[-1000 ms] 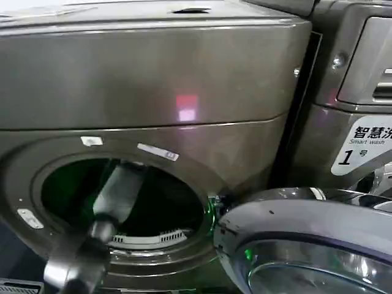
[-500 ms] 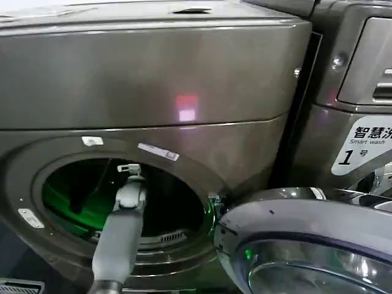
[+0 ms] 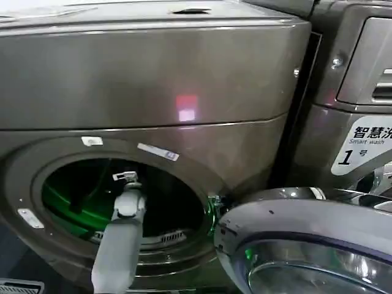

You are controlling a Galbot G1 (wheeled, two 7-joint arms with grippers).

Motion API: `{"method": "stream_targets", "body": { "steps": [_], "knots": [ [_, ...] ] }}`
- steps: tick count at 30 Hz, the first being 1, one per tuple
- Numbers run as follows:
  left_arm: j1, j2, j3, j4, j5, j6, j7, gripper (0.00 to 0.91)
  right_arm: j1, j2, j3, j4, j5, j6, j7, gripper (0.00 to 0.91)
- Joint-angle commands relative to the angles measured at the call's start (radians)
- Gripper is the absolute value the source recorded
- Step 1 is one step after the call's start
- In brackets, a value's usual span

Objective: Grasp the clothes from the dryer.

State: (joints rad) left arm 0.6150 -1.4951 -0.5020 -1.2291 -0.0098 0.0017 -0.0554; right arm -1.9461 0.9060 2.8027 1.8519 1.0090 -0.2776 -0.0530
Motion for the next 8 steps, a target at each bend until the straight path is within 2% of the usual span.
{"method": "stream_targets", "body": {
  "steps": [1,8],
  "knots": [
    [0.011,0.002,0.007,-0.006,-0.002,-0.007,-0.003,0.000,-0.002,0.003,0.003,0.003,-0.010,-0.005,-0.002,0.907],
    [0.010,0.009,0.018,-0.017,-0.006,-0.002,-0.003,0.000,-0.004,0.000,0.008,-0.006,-0.014,-0.027,0.019,0.907]
  ]
}}
